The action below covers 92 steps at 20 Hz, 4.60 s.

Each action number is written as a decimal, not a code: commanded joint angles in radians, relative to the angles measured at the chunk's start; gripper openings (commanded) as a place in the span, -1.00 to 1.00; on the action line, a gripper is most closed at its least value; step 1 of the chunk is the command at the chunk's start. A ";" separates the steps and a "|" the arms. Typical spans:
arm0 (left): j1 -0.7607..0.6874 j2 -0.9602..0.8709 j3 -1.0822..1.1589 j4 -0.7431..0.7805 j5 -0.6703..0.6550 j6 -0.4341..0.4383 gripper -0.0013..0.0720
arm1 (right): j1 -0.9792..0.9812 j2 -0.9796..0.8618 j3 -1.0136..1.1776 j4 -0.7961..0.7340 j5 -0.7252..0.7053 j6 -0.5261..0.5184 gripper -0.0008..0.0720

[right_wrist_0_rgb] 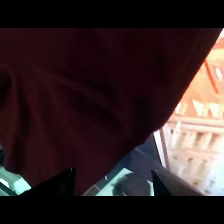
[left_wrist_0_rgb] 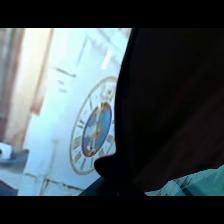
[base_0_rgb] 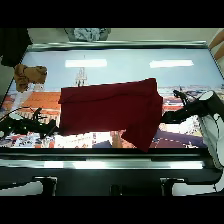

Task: Fold the shirts.

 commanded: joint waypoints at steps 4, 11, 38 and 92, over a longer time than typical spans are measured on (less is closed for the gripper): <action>0.000 0.030 0.003 -0.004 -0.005 0.008 -0.88 | 0.000 -0.030 -0.091 0.119 -0.246 -0.002 0.24; 0.000 0.072 0.180 -0.004 -0.040 0.087 -0.90 | -0.002 0.034 -0.001 0.169 -0.157 -0.134 -0.86; -0.020 0.470 0.720 0.192 -0.056 0.017 -0.89 | 0.029 0.397 0.791 -0.280 0.306 -0.060 -0.87; 0.112 0.093 -0.048 0.296 -0.192 0.004 0.31 | 0.080 0.282 -0.154 -0.320 0.059 0.064 0.53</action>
